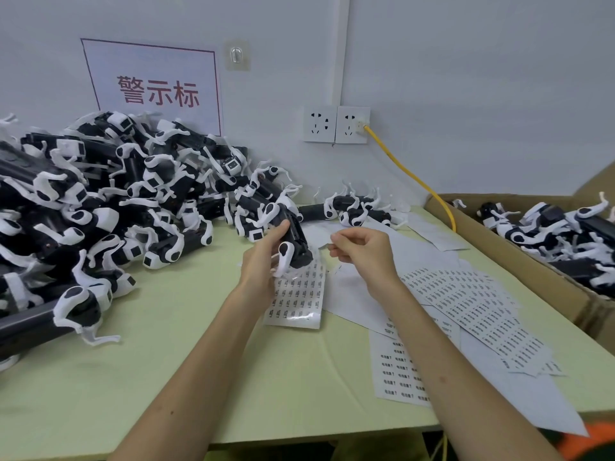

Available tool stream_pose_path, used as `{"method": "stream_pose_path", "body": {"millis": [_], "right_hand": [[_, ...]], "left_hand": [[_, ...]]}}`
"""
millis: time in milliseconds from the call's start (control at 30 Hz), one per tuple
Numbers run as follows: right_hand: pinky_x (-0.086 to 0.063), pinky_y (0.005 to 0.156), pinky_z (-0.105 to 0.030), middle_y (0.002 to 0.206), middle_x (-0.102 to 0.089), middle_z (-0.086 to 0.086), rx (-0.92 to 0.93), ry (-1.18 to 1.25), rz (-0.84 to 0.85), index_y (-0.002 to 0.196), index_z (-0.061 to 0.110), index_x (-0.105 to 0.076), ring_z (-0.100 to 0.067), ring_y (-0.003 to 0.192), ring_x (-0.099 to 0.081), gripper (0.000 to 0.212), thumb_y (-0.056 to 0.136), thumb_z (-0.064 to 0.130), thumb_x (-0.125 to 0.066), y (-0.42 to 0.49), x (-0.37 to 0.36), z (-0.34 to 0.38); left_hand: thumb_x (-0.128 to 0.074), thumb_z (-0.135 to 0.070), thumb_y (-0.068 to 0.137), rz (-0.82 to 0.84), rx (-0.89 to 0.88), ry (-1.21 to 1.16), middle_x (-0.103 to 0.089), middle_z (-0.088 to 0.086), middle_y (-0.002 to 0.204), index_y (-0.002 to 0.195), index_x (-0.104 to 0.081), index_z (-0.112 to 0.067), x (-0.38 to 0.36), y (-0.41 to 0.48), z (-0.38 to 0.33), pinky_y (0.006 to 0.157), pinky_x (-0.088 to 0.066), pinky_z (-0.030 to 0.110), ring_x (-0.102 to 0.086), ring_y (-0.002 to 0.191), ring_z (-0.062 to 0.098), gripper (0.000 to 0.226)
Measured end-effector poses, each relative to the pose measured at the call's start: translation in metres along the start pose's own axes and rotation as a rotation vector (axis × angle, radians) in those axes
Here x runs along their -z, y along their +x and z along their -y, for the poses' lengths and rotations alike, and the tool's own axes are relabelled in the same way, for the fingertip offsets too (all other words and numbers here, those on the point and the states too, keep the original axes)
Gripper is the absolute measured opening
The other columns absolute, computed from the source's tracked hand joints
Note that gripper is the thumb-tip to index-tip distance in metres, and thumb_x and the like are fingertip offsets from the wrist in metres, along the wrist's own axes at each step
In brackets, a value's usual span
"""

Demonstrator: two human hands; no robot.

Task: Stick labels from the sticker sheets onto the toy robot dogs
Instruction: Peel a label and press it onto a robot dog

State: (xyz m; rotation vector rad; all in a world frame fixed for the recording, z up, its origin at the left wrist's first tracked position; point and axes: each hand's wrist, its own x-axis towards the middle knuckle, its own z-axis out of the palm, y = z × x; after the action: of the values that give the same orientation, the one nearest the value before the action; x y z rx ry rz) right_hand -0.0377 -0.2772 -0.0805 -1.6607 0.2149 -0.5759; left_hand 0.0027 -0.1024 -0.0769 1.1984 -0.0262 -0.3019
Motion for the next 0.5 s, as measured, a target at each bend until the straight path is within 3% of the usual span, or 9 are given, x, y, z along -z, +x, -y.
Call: {"method": "stream_pose_path", "body": {"millis": [100, 167, 233, 300, 433, 500], "right_hand": [[-0.055, 0.069, -0.02, 0.079, -0.077, -0.002, -0.001, -0.031, 0.028, 0.089, 0.009, -0.077, -0.01, 0.071, -0.074, 0.004, 0.09, 0.006, -0.074, -0.0006, -0.0021, -0.0003], [-0.055, 0.067, -0.02, 0.077, -0.076, 0.0, 0.009, -0.04, 0.03, 0.086, 0.012, -0.077, -0.01, 0.069, -0.074, 0.007, 0.09, 0.006, -0.075, -0.0004, -0.003, -0.0004], [-0.055, 0.065, -0.021, 0.073, -0.075, 0.002, 0.02, -0.057, 0.017, 0.082, 0.016, -0.076, -0.011, 0.065, -0.073, 0.009, 0.09, 0.012, -0.076, -0.0002, -0.0033, -0.0002], [-0.054, 0.064, -0.022, 0.068, -0.073, 0.002, 0.034, -0.086, -0.007, 0.078, 0.018, -0.076, -0.01, 0.059, -0.069, 0.012, 0.09, 0.021, -0.077, -0.0004, -0.0037, -0.0004], [-0.055, 0.065, -0.029, 0.065, -0.073, 0.001, 0.093, -0.142, 0.01, 0.076, 0.013, -0.075, -0.014, 0.056, -0.066, 0.022, 0.089, 0.03, -0.077, -0.001, -0.006, -0.0002], [-0.056, 0.067, -0.032, 0.068, -0.075, -0.001, 0.128, -0.171, 0.048, 0.076, 0.015, -0.076, -0.017, 0.058, -0.066, 0.021, 0.09, 0.03, -0.076, -0.0027, -0.0077, 0.0012]], "left_hand": [[-0.079, -0.056, 0.08, -0.131, -0.069, 0.059, -0.065, -0.008, 0.098, 0.093, -0.068, -0.02, 0.0026, 0.0016, -0.0008, 0.082, -0.045, 0.033, -0.058, 0.09, 0.014, 0.04], [-0.077, -0.058, 0.081, -0.157, -0.124, 0.114, -0.063, -0.013, 0.087, 0.088, -0.065, -0.021, 0.006, 0.0044, -0.002, 0.076, -0.039, 0.028, -0.054, 0.08, 0.011, 0.04], [-0.072, -0.059, 0.086, -0.031, -0.116, 0.115, -0.077, -0.009, 0.103, 0.107, -0.075, -0.023, 0.0075, 0.0047, -0.0038, 0.085, -0.045, 0.031, -0.067, 0.096, 0.015, 0.042], [-0.066, -0.057, 0.09, 0.172, -0.045, 0.063, -0.076, 0.011, 0.118, 0.126, -0.071, -0.018, 0.0072, 0.0017, -0.0054, 0.084, -0.048, 0.033, -0.072, 0.095, 0.022, 0.053], [-0.066, -0.051, 0.089, 0.36, 0.108, -0.134, -0.07, 0.023, 0.123, 0.129, -0.068, -0.008, 0.0057, -0.0037, -0.0042, 0.106, -0.048, 0.042, -0.069, 0.11, 0.037, 0.059], [-0.062, -0.051, 0.094, 0.383, 0.121, -0.169, -0.069, 0.024, 0.126, 0.13, -0.066, -0.007, 0.0051, -0.0048, -0.0047, 0.106, -0.05, 0.042, -0.068, 0.116, 0.038, 0.057]]}}
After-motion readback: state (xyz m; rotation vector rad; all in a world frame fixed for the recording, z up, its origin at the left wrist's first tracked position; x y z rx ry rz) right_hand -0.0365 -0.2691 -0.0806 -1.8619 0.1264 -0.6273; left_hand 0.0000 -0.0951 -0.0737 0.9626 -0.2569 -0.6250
